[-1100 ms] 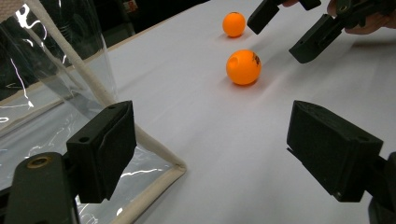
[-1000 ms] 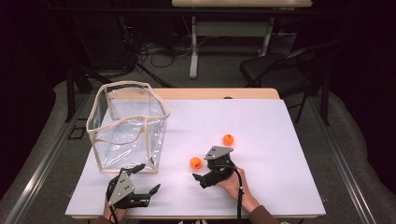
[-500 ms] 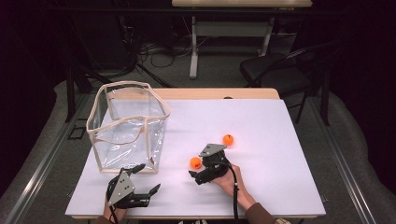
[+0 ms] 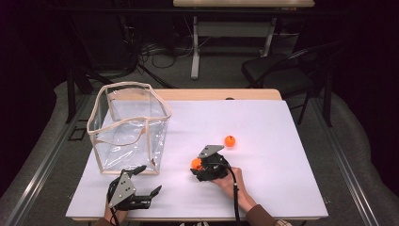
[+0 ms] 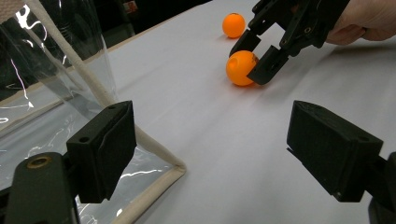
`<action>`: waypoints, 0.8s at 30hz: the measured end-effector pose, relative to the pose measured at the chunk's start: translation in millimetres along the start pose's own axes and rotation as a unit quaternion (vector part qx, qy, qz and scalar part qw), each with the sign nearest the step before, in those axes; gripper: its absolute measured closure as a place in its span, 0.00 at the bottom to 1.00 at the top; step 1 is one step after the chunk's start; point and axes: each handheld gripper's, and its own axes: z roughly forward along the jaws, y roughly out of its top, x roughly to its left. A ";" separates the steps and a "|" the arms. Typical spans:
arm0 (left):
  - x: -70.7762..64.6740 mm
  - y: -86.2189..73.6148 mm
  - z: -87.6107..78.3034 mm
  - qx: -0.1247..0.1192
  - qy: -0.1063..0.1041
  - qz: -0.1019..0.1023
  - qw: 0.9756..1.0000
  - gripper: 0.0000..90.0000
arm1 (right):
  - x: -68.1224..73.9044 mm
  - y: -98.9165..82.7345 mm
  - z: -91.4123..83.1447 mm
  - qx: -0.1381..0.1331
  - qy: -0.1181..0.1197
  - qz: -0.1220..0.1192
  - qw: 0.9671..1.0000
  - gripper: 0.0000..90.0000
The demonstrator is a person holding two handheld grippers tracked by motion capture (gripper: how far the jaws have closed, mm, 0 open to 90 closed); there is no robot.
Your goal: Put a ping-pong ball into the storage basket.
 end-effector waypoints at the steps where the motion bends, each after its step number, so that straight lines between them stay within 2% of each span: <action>1: 0.0 0.0 0.0 0.000 0.000 0.000 1.000 0.18 | 0.1 -0.1 0.5 -0.002 0.003 0.000 1.000 0.48; 6: 0.1 0.0 -0.1 0.001 0.000 0.000 1.000 0.18 | -0.1 0.7 0.6 0.002 -0.001 -0.005 1.000 0.55; 14: 0.0 0.0 0.0 0.001 -0.001 0.000 1.000 0.18 | 0.5 1.8 -1.0 0.004 -0.005 -0.011 1.000 0.56; 24: 0.4 0.0 -0.1 0.001 0.000 0.001 1.000 0.18 | -0.6 7.1 -14.6 -0.010 -0.013 -0.007 1.000 0.56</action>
